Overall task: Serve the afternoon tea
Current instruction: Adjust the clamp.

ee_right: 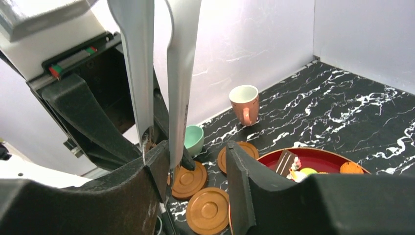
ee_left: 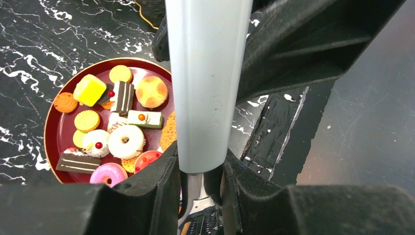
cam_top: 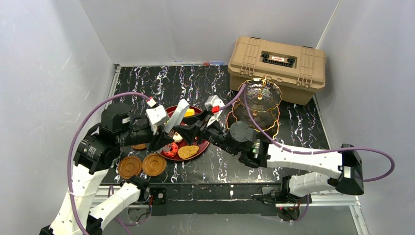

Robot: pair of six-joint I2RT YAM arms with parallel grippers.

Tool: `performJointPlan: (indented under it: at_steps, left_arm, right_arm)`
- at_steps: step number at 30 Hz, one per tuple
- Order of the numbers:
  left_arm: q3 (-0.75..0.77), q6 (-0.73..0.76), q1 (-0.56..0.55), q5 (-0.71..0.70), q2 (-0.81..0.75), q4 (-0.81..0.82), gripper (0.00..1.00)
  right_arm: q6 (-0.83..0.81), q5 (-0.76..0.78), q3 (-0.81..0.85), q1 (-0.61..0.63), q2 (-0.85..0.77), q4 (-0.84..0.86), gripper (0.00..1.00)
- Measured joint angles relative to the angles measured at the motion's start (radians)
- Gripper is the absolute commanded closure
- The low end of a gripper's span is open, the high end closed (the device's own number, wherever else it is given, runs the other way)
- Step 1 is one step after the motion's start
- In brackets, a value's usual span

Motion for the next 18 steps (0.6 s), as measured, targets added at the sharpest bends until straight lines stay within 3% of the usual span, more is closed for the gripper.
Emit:
performJointPlan:
  at_steps: [5,9,10,12,18]
  left_arm:
    - [0.0,0.018,0.0,-0.024,-0.003,-0.001,0.69]
    - [0.0,0.029,0.0,-0.04,-0.002,0.0,0.66]
    - [0.0,0.031,0.0,-0.046,-0.002,-0.001,0.63]
    - [-0.001,0.033,0.001,-0.056,-0.002,-0.009,0.41]
    - [0.0,0.041,-0.001,-0.061,-0.008,-0.01,0.12]
  right_arm:
    - [0.011,0.023,0.034,0.001,0.032,0.037,0.69]
    - [0.021,0.038,0.074,0.001,0.08,0.052,0.92]
    - [0.027,0.042,0.076,0.002,0.09,0.057,0.97]
    - [0.03,0.06,0.076,0.002,0.099,0.057,0.99]
    - [0.016,0.09,0.076,0.002,0.106,0.03,0.99]
